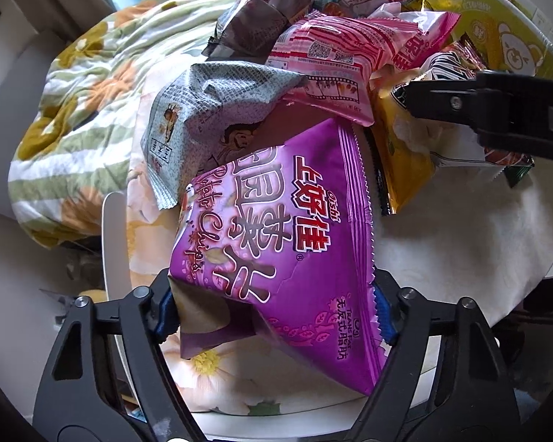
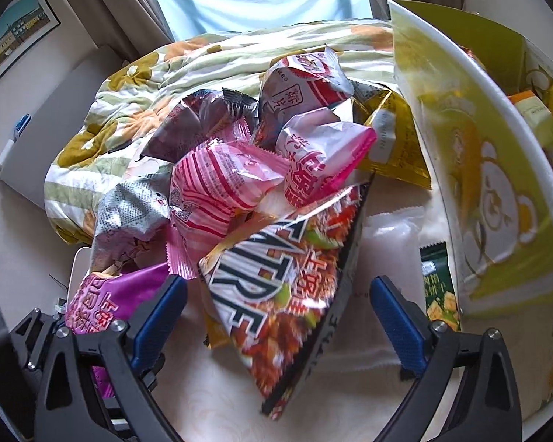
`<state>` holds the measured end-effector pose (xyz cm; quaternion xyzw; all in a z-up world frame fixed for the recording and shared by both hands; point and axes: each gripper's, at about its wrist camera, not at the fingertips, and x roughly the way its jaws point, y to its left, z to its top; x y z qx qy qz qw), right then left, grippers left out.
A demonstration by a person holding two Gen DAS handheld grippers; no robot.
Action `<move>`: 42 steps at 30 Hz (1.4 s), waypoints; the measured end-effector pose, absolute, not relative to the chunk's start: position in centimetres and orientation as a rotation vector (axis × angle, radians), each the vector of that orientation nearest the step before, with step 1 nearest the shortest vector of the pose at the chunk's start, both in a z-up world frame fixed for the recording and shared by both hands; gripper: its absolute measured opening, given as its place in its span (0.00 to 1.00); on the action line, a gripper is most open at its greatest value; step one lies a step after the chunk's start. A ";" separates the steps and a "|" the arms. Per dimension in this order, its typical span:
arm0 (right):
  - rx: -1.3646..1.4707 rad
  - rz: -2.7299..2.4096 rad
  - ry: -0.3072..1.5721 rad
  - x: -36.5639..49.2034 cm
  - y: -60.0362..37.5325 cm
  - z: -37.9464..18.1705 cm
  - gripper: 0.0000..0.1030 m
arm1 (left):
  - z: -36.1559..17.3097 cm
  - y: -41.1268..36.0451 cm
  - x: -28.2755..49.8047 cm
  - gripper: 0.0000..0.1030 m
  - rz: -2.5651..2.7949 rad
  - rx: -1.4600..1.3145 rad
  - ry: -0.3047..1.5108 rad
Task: Organize snacks
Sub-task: 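Grasp the purple bag with the left tool while the right tool grasps the red-black bag, then carry both bags into the yellow box and open both tools to release them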
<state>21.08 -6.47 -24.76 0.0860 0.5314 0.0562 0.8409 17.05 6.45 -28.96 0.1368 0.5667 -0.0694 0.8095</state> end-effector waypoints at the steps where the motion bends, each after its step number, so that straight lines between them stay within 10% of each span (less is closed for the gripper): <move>1: 0.181 0.119 1.123 21.2 -6.5 -24.9 0.94 | -28.9 6.5 16.9 0.72 -0.151 0.288 1.212; 19: 0.151 0.133 1.133 21.5 -5.6 -25.1 0.63 | -27.7 8.5 15.3 0.71 -0.168 0.195 1.226; 42: 0.161 0.081 0.938 15.0 -10.8 -11.7 0.62 | -15.4 3.0 14.9 0.71 -0.350 0.133 1.015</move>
